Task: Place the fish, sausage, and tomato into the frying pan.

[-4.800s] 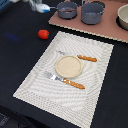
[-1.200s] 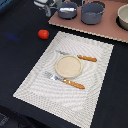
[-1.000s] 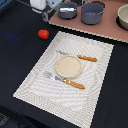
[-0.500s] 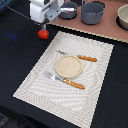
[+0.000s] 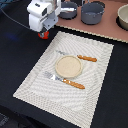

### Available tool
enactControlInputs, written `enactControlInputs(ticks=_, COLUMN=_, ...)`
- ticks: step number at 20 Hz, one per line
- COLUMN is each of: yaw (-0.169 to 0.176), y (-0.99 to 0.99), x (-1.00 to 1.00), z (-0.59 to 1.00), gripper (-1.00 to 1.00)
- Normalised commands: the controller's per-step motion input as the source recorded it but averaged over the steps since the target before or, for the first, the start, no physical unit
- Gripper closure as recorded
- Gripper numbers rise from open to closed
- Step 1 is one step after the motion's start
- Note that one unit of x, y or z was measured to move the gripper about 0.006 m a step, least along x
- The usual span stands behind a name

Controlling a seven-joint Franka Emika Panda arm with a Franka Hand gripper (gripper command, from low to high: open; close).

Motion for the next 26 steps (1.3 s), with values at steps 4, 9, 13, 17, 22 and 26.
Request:
enactControlInputs(ticks=4, yaw=0.013, y=0.1, x=-0.48, z=-0.45, gripper=1.0)
enactControlInputs(ticks=9, yaw=0.0, y=0.14, x=-0.09, z=-0.14, gripper=1.0)
enactControlInputs(ticks=13, yaw=0.0, y=0.12, x=-0.04, z=-0.1, gripper=1.0)
enactControlInputs(ticks=17, yaw=-0.001, y=0.15, x=0.03, z=0.59, gripper=1.0)
enactControlInputs(ticks=22, yaw=-0.004, y=0.15, x=0.08, z=1.0, gripper=1.0)
enactControlInputs(ticks=26, yaw=-0.003, y=0.3, x=0.09, z=1.0, gripper=1.0)
